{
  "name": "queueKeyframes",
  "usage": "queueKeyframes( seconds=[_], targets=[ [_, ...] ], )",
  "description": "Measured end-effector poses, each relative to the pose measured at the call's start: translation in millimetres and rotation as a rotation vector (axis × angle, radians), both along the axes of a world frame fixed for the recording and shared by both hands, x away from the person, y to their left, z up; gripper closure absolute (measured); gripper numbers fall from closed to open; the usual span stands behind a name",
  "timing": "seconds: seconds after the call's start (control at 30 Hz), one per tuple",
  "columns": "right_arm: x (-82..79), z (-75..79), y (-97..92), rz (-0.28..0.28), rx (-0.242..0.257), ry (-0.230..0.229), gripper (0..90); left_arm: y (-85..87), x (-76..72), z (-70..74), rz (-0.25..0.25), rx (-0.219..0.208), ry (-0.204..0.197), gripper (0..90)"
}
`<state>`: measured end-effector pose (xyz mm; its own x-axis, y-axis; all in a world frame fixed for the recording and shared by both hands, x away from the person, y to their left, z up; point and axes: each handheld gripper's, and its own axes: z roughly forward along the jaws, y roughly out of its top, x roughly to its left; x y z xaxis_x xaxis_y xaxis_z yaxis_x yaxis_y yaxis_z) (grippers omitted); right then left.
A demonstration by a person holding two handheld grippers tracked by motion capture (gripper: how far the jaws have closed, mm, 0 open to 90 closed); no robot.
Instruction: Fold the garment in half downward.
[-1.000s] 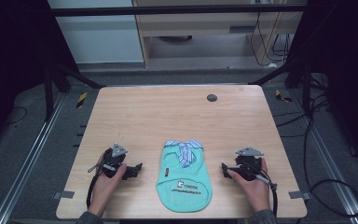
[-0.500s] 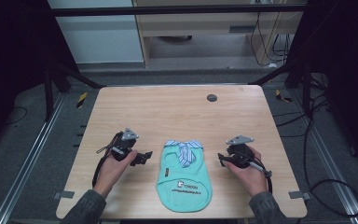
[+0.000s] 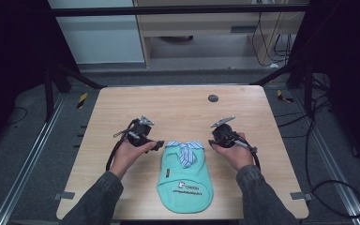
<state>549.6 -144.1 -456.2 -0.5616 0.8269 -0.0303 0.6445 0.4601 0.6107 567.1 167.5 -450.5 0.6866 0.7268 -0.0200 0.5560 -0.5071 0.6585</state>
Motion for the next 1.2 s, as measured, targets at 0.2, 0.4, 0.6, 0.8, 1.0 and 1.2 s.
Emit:
queueKeyframes(
  seconds=[0.2,0.4,0.6,0.8,1.0,1.2],
  targets=[
    [12.8,4.5,15.3,0.024,0.012,0.018,78.9,-12.0,7.2,0.0,-0.013,-0.04,0.041,39.7],
    [22.8,3.1,18.9,0.009,0.017,0.038,83.4,-20.0,12.2,0.9,-0.02,-0.023,0.049,54.9],
    [27.5,-1.3,18.3,-0.012,0.017,0.037,83.9,-24.4,14.0,-1.5,-0.023,-0.016,0.054,63.4],
    [26.5,-4.8,24.1,0.012,0.039,0.049,83.8,-30.0,15.1,-5.0,-0.031,0.003,0.058,66.1],
    [23.5,-5.5,31.9,0.036,0.059,0.059,81.6,-31.3,16.5,-8.2,-0.024,0.003,0.069,65.1],
    [23.3,-8.2,36.3,0.048,0.06,0.069,76.5,-35.8,14.8,-9.1,-0.026,0.0,0.068,60.8]
  ],
)
